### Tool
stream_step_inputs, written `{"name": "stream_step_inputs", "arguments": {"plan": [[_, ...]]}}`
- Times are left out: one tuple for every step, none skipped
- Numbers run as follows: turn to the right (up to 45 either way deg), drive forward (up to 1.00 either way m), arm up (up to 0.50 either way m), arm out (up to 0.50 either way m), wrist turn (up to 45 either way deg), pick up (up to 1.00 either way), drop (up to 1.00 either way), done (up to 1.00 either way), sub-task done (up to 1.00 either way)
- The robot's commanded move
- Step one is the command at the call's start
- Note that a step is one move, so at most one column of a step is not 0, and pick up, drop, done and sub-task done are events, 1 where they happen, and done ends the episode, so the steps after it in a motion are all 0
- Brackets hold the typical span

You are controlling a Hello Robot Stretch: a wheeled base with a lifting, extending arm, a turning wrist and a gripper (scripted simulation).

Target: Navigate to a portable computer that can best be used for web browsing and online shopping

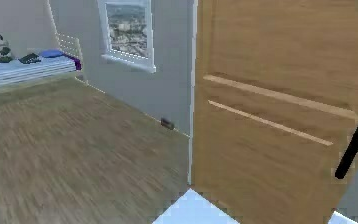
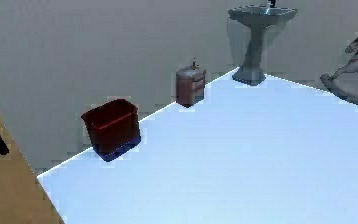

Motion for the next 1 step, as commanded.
{"name": "stream_step_inputs", "arguments": {"plan": [[-45.0, 0.0, 0.0, 0.0, 0.0, 0.0, 0.0, 0.0, 0.0]]}}
